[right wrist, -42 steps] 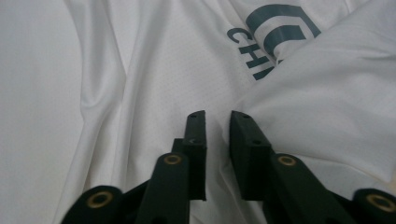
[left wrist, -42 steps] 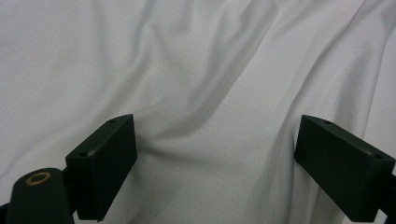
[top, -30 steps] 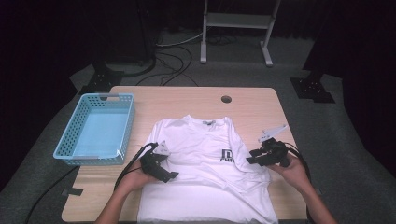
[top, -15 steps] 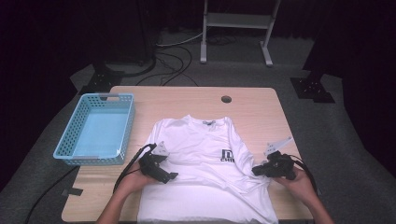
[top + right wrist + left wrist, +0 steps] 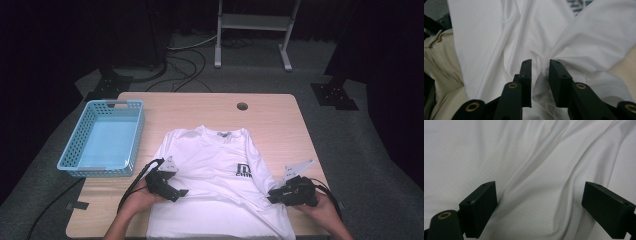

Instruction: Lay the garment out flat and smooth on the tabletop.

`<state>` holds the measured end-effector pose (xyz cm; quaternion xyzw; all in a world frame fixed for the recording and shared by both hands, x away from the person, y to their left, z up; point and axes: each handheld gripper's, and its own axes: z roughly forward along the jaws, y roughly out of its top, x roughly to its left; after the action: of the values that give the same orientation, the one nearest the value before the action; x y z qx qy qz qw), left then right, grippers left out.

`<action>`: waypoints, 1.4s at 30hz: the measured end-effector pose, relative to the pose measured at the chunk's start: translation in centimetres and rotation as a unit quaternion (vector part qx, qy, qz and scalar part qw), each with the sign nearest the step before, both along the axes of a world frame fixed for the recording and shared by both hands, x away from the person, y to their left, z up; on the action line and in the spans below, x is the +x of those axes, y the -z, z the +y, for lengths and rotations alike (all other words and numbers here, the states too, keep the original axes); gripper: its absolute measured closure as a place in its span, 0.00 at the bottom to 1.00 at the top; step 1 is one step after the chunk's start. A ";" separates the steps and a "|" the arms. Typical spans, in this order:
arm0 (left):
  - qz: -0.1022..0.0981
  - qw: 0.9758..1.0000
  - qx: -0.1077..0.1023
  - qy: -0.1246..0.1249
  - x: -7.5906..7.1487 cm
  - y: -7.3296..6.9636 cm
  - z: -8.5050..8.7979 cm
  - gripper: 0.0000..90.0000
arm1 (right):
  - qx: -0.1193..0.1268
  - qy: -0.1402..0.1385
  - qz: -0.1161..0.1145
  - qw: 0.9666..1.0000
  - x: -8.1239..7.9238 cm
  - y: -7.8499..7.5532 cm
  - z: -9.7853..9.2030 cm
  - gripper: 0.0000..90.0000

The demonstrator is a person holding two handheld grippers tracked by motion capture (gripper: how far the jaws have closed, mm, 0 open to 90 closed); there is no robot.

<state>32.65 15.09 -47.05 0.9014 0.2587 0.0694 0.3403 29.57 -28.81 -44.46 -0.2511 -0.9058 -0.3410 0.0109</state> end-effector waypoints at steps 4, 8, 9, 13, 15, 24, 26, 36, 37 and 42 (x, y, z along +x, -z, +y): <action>0.001 1.000 0.002 -0.001 0.1 0.0 -0.1 0.13 | 0.002 0.028 -0.049 0.998 0.5 -1.8 -1.6 0.75; 0.001 1.000 0.005 0.001 0.2 -0.1 -0.2 0.13 | -0.003 0.044 -0.057 0.997 1.2 -2.1 -3.1 0.73; 0.001 1.000 0.006 0.001 0.2 -0.1 -0.3 0.13 | -0.008 0.043 -0.059 0.997 1.3 -2.0 -3.2 0.73; 0.001 1.000 0.007 0.002 0.4 -0.1 -0.6 0.13 | -0.033 0.018 -0.076 0.996 1.2 -1.5 -2.3 0.73; 0.000 1.000 0.009 0.002 0.6 -0.1 -0.7 0.13 | -0.042 0.009 -0.074 0.996 1.4 -1.2 -1.8 0.73; 0.002 1.000 0.009 0.004 0.8 -0.1 -0.9 0.12 | -0.077 -0.006 -0.041 0.996 2.8 0.3 0.0 0.92; 0.003 1.000 0.007 0.003 0.8 -0.1 -0.9 0.12 | -0.076 -0.003 -0.036 0.996 3.0 0.3 -0.1 0.96; 0.003 1.000 0.006 0.003 1.1 -0.1 -1.0 0.12 | -0.058 0.075 -0.044 0.994 4.5 -1.4 -3.9 0.97; 0.002 1.000 0.006 0.002 1.2 -0.1 -1.0 0.12 | -0.062 0.083 -0.045 0.994 4.7 -1.4 -4.4 0.97; -0.001 1.000 0.002 -0.005 1.6 0.0 -1.2 0.13 | -0.074 0.143 -0.040 0.986 6.2 -1.6 -6.9 0.97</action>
<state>34.24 13.92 -47.04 0.9010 0.2625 0.0721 0.3379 35.75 -35.69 -42.85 -0.3641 -0.8831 -0.2811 -0.0927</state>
